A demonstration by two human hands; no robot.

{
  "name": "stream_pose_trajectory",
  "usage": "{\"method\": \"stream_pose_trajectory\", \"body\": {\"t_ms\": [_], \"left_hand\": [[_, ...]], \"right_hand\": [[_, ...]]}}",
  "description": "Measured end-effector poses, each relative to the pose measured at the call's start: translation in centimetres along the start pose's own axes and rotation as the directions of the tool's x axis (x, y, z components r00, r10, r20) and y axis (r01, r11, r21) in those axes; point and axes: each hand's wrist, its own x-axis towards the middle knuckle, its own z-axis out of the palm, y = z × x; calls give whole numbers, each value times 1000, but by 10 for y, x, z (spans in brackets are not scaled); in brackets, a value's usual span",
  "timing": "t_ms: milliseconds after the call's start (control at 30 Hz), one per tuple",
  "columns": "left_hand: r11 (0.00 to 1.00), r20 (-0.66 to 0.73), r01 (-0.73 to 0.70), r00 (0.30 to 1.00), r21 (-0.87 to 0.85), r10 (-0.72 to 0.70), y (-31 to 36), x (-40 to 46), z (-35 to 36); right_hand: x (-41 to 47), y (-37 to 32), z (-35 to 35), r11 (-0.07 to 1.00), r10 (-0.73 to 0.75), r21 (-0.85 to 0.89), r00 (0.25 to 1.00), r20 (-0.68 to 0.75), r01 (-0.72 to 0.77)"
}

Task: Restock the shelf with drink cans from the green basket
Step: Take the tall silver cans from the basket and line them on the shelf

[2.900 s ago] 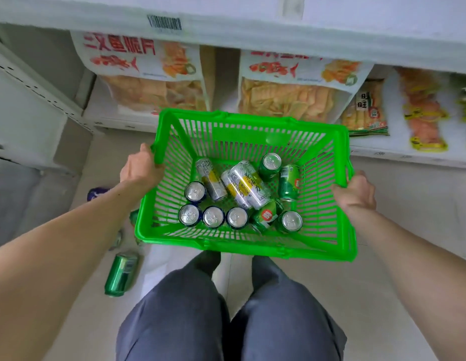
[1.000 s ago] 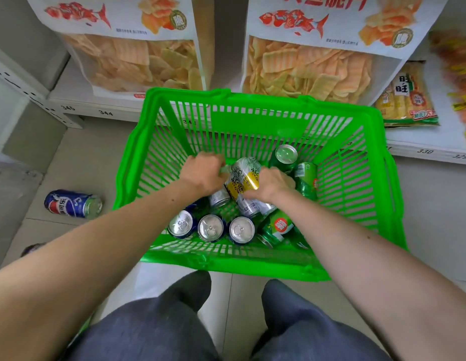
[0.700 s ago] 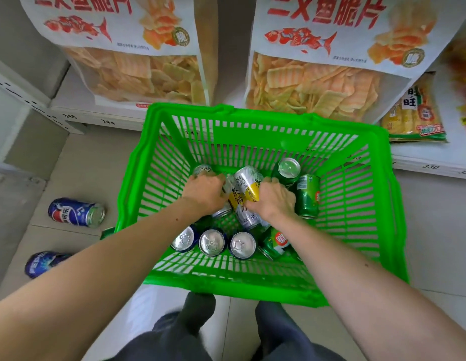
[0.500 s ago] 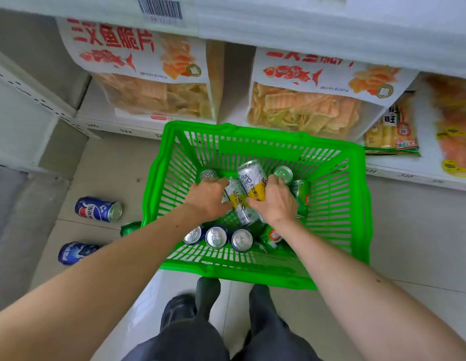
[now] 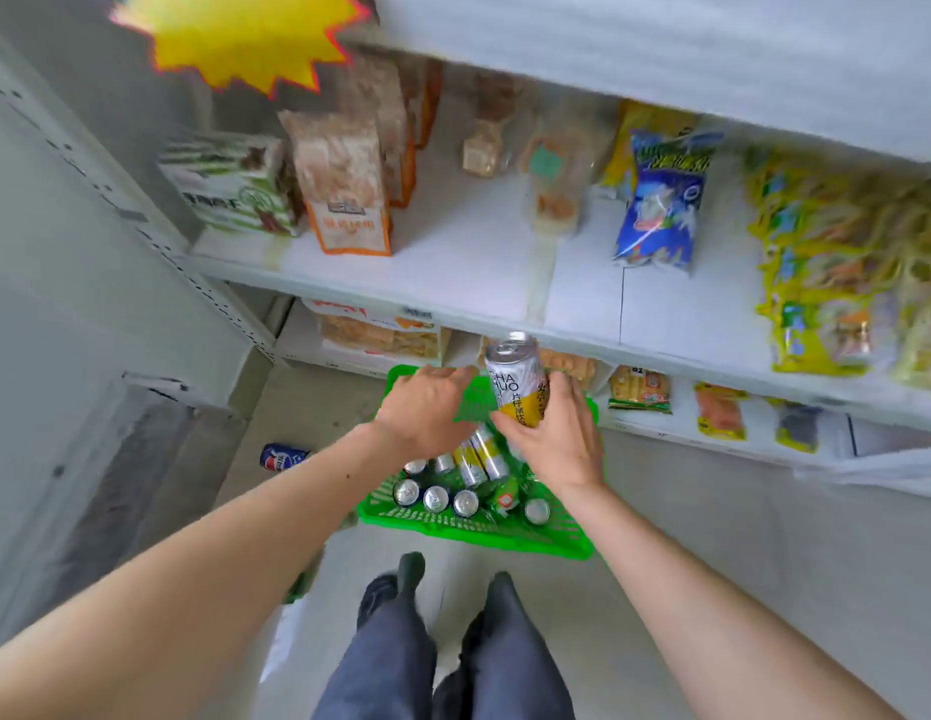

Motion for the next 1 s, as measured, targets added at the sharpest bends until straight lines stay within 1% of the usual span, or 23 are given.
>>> {"method": "stream_pose_trajectory", "body": {"t_ms": [233,333,467,533,633,833,1000], "left_hand": [[998,-171,-70,983,9,70,44,-79,-155],[994,-224,-96,971,-53,82,56,-102,-204],[992,-311,-115,946,-46,96,67,-117,-260],[991,-353,-112,932,-69,81,71,-115,-287],[985,-424,-138,902,-107,80,77,-104,-326],[986,-429,-133,900,-102,77,74,-48,-384],[983,-415,-127,908,-134,61,59,3,-413]], "right_hand": [[-45,-110,-134,989,-123,61,984,-129,132],[-58,-144,-178,979,-166,92,973,-162,182],[-63,-178,-226,953,-238,137,946,-220,271],[-56,-192,-246,939,-268,150,932,-246,309],[-34,-213,-271,927,-271,184,923,-272,327],[33,-248,-302,926,-243,201,914,-325,318],[101,-266,-304,941,-204,191,920,-335,279]]}}
